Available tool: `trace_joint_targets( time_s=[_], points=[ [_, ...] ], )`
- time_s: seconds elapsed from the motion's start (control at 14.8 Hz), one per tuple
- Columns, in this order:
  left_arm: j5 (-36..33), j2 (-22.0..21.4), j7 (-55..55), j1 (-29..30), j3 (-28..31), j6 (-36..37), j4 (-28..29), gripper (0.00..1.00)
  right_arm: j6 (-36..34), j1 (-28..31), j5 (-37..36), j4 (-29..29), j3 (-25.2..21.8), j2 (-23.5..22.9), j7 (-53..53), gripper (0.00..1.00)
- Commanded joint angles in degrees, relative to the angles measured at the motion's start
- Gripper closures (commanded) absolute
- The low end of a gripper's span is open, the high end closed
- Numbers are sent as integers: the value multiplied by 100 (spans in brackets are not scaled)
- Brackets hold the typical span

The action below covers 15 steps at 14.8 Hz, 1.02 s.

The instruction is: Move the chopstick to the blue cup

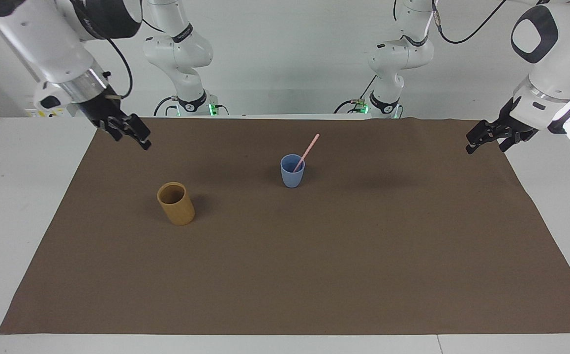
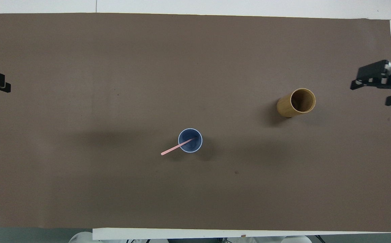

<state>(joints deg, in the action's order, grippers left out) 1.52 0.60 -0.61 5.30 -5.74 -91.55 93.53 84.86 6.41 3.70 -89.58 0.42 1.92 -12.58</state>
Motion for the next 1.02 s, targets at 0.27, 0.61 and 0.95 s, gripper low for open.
trace_joint_targets(
  time_s=[0.27,0.61,0.95],
  points=[
    [-319,-34,-9,-29,-85,76,-28,0,-523,-103,-888,434,47,-69,1319,0],
    [-301,-60,17,-29,-86,129,-11,0,-515,-623,-880,197,-253,97,1311,0],
    [-301,-69,17,-21,-77,129,7,0,-348,-606,-634,11,-385,159,1311,0]
  ],
)
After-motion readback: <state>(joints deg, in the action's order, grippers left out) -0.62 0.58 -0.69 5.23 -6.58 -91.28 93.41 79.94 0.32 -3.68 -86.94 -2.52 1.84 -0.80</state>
